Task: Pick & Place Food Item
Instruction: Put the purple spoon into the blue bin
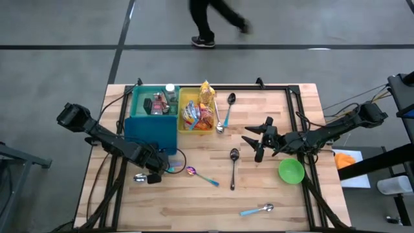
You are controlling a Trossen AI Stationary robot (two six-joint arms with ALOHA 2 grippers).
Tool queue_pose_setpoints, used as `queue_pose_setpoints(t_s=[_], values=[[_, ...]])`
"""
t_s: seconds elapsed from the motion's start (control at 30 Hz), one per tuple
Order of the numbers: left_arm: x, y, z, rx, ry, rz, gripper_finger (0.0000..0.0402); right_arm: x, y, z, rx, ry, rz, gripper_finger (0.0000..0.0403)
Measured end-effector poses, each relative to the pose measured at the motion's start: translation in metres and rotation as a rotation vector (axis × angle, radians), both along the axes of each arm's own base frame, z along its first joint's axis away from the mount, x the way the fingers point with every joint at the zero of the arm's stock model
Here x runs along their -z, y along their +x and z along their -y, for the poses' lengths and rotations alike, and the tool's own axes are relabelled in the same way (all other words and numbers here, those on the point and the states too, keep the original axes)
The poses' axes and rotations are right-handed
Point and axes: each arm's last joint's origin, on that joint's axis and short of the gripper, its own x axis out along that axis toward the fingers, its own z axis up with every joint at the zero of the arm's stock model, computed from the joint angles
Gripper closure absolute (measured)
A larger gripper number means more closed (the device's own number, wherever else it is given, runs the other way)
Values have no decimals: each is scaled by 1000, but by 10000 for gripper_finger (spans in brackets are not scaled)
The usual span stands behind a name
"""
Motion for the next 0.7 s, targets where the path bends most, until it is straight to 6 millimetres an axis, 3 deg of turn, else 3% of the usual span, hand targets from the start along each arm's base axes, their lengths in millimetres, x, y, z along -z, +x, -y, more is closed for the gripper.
queue_pose_setpoints(t_s=[0.3, 0.7], values=[[0, 0, 0, 0, 1, 0, 390, 0, 0, 0, 0, 0, 0, 197], [-1, 0, 0, -5, 3, 0, 397, 0, 0, 0, 0, 0, 0, 197]])
